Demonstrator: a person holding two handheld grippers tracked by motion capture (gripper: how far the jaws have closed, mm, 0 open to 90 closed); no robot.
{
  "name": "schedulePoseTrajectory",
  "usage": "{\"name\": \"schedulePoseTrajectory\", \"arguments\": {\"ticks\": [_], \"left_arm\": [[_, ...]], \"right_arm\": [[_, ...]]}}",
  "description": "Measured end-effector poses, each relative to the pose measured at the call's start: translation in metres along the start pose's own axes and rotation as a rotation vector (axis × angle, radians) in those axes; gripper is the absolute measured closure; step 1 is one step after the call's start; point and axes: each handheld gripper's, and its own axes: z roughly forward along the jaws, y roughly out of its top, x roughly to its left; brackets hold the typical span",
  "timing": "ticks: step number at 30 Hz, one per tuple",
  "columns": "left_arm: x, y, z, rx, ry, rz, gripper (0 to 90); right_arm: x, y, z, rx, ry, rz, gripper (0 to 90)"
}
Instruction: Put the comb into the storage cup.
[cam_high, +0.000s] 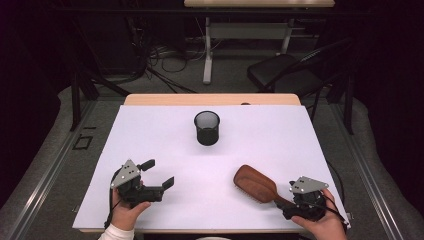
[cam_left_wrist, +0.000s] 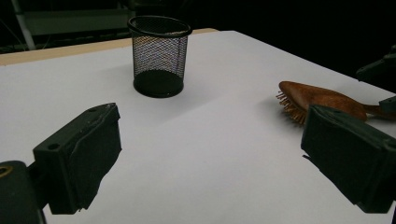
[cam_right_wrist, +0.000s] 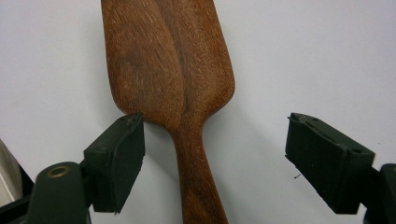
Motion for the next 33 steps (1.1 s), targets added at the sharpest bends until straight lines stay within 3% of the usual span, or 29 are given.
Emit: {"name": "schedulePoseTrajectory", "arguments": {"ticks": [7,15,26,32,33], "left_arm": [[0.000,0.000,0.000,0.000,-0.001,0.001,5.0],[0.000,0.000,0.000,0.001,-0.001,0.003,5.0],[0.000,0.000,-0.001,-0.001,0.005,0.002,5.0],[0.000,0.000,0.000,0.000,0.006,0.002,5.0],[0.000,0.000,0.000,0.002,0.006,0.003,5.0]], "right_arm": [[0.001,0.001,-0.001,0.010,0.012,-0.013,24.6],[0.001,0.002,0.000,0.032,0.059,-0.025,35.1],[0.002,0.007,-0.002,0.039,0.053,-0.027,36.7],[0.001,0.010,0.000,0.052,0.089,-0.031,41.2],[0.002,0.011,0.002,0.081,0.097,-0.017,41.9]]}}
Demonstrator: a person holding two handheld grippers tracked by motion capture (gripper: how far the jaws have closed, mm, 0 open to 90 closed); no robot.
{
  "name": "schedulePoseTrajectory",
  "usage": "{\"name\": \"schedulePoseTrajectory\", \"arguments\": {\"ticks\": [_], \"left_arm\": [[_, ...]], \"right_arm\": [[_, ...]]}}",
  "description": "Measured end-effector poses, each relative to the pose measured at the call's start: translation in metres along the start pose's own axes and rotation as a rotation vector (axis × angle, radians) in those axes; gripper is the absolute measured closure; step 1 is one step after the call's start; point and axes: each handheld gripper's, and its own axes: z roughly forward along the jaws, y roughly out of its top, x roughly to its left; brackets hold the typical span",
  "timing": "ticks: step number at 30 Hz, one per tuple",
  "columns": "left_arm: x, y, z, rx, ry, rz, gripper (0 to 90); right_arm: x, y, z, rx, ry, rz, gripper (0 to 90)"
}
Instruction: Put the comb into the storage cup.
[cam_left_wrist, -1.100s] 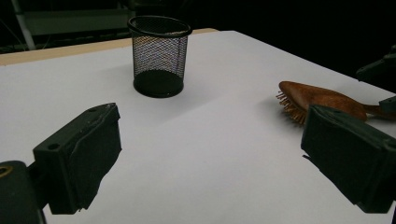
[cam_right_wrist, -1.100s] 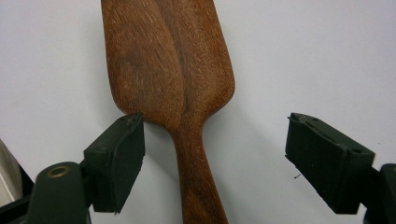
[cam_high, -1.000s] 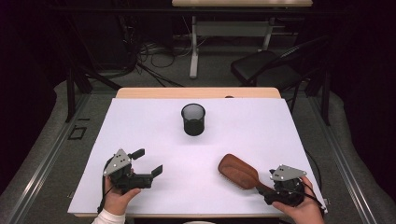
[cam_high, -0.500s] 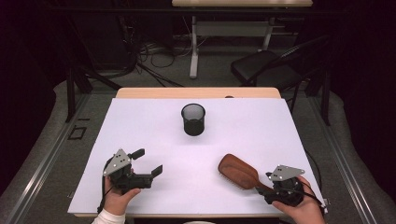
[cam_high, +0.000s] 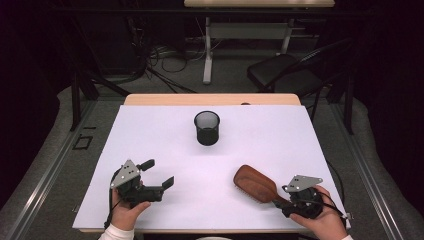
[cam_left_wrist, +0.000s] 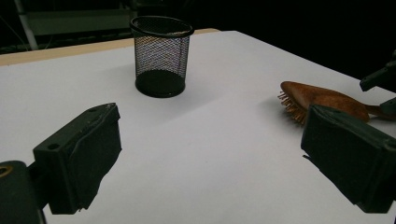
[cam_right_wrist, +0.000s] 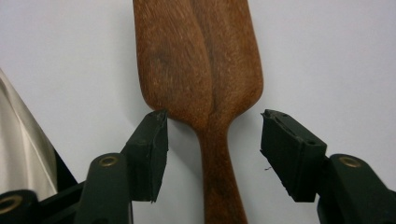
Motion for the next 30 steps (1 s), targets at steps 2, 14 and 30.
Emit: {"name": "schedulePoseTrajectory", "arguments": {"ticks": [2,14,30], "left_arm": [[0.000,0.000,0.000,-0.001,-0.001,0.000,5.0],[0.000,0.000,0.000,0.001,0.003,-0.004,5.0],[0.000,-0.001,0.001,0.003,0.005,-0.003,5.0]], "right_arm": [[0.000,0.001,0.001,0.011,0.007,-0.002,43.4],[-0.004,0.007,0.015,0.100,0.031,-0.030,44.9],[-0.007,0.006,0.020,0.157,0.058,-0.062,49.2]]}}
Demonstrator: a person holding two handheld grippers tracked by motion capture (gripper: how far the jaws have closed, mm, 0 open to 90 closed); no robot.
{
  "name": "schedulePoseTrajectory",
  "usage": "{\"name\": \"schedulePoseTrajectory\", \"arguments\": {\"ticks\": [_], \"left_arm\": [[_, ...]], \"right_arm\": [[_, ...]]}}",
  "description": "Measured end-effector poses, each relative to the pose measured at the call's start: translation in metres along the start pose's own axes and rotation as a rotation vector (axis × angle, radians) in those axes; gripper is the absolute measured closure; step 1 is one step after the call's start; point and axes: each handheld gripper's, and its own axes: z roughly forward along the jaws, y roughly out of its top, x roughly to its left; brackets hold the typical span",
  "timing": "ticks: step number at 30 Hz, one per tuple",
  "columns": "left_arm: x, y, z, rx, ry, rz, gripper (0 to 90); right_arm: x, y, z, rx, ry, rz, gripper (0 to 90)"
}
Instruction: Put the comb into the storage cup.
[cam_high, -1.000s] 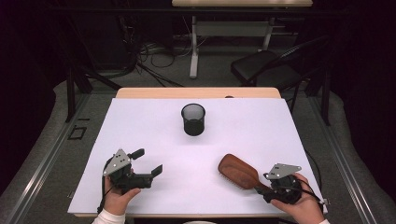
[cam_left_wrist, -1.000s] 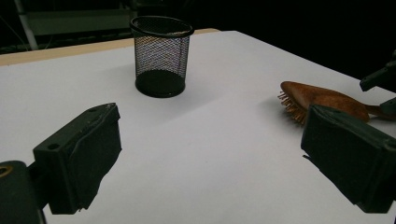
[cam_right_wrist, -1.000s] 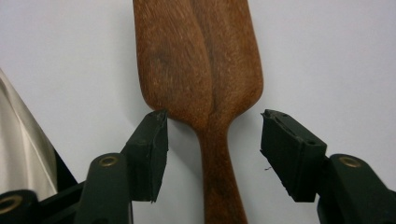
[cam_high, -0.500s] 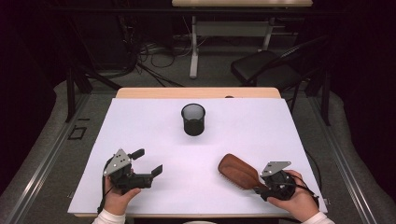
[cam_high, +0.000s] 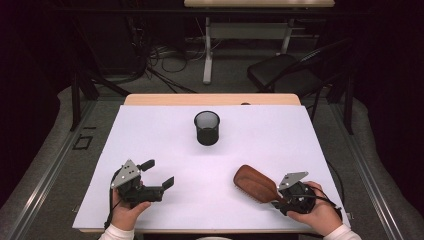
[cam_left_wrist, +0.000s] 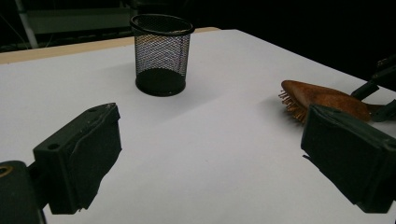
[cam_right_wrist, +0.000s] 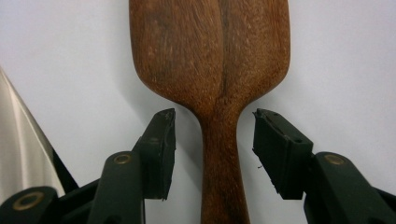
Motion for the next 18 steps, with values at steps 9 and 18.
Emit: {"name": "schedulePoseTrajectory", "arguments": {"ticks": [9,18], "left_arm": [[0.0001,-0.0001,0.0001,0.002,0.001,0.000,5.0],[0.0003,-0.0001,0.0002,0.003,0.001,-0.001,5.0]], "right_arm": [[-0.0025,-0.0009,0.0055,0.023,0.006,0.003,57.1],[-0.0046,0.0008,0.0108,0.041,0.010,-0.006,63.2]]}}
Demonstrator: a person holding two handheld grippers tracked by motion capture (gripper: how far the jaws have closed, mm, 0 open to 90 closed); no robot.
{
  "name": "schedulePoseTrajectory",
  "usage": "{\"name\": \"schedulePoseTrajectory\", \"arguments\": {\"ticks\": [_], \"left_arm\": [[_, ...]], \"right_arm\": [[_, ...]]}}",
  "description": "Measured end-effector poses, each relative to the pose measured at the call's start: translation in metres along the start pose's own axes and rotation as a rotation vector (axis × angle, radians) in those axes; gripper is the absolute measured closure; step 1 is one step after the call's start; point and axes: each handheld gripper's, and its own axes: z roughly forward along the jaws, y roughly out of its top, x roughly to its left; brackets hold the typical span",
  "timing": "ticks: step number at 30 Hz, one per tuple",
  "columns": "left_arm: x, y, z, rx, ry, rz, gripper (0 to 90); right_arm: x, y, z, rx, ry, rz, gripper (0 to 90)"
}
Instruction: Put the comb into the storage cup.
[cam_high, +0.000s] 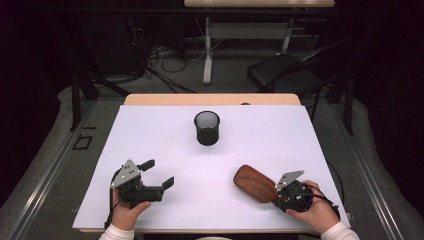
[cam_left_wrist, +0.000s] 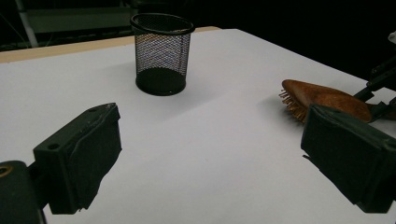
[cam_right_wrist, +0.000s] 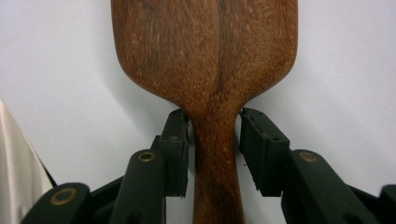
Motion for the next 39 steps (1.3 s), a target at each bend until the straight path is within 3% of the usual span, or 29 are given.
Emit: {"name": "schedulePoseTrajectory", "arguments": {"ticks": [10,22,39], "left_arm": [[0.0001,0.0000,-0.0001,0.002,0.002,-0.002,5.1],[0.0004,-0.0001,0.0000,0.004,0.002,-0.003,5.2],[0.0008,-0.0004,0.0007,0.004,0.001,-0.002,5.2]], "right_arm": [[-0.0001,0.0019,0.0019,-0.004,0.015,0.005,68.4],[0.0012,0.0007,0.0004,-0.011,0.000,-0.017,71.3],[0.0048,-0.0066,-0.0038,-0.094,-0.023,-0.011,71.9]]}}
